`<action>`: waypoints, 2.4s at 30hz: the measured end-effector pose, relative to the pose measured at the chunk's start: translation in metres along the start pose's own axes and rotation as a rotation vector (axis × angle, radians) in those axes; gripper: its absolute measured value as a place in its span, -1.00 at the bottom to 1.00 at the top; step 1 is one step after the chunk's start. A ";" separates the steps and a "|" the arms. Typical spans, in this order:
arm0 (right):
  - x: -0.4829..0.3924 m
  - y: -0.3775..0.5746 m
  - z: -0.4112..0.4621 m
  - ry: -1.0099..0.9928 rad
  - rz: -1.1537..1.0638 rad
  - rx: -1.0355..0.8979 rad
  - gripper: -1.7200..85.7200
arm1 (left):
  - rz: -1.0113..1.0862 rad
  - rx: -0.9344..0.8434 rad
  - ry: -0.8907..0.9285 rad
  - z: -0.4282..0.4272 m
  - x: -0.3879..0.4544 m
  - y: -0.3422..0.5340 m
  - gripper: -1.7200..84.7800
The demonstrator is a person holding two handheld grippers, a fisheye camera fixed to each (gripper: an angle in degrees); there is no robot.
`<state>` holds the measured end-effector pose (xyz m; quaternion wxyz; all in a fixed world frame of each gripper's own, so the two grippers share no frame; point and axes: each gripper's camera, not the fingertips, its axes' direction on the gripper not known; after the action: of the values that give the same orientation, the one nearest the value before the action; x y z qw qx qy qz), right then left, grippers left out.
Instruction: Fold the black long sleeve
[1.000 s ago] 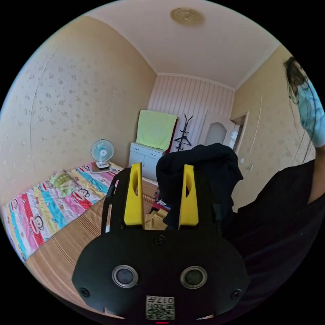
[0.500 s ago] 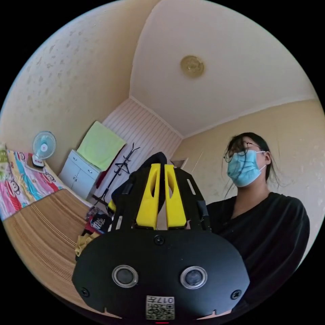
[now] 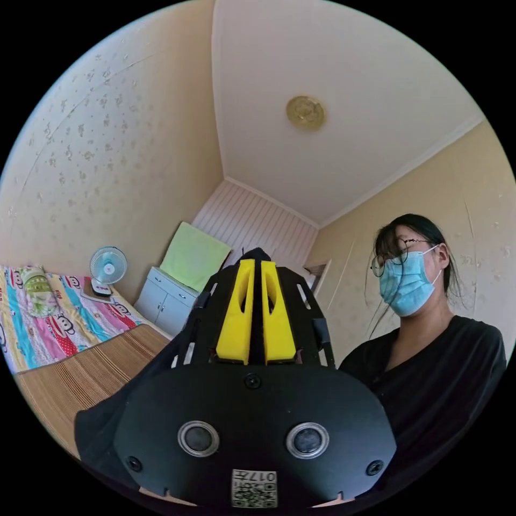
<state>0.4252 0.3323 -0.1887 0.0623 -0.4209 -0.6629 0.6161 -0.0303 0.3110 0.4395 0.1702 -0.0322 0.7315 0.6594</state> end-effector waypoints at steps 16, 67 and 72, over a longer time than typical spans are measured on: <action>-0.041 0.048 0.140 0.390 -0.474 -0.236 -0.75 | 0.059 0.101 -0.259 -0.028 0.109 -0.039 -0.97; -0.394 0.071 0.114 0.884 -1.374 1.067 -0.86 | 0.354 0.313 -1.223 -0.222 0.179 -0.243 -0.91; -0.327 -0.230 0.168 1.283 -0.813 0.244 -0.90 | -0.237 -0.262 -1.423 -0.267 -0.104 -0.267 -0.81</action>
<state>0.4226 0.0227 0.1147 0.7022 -0.4092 -0.5269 0.2488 0.0844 -0.0018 0.2345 0.6692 0.3049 0.3505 0.5800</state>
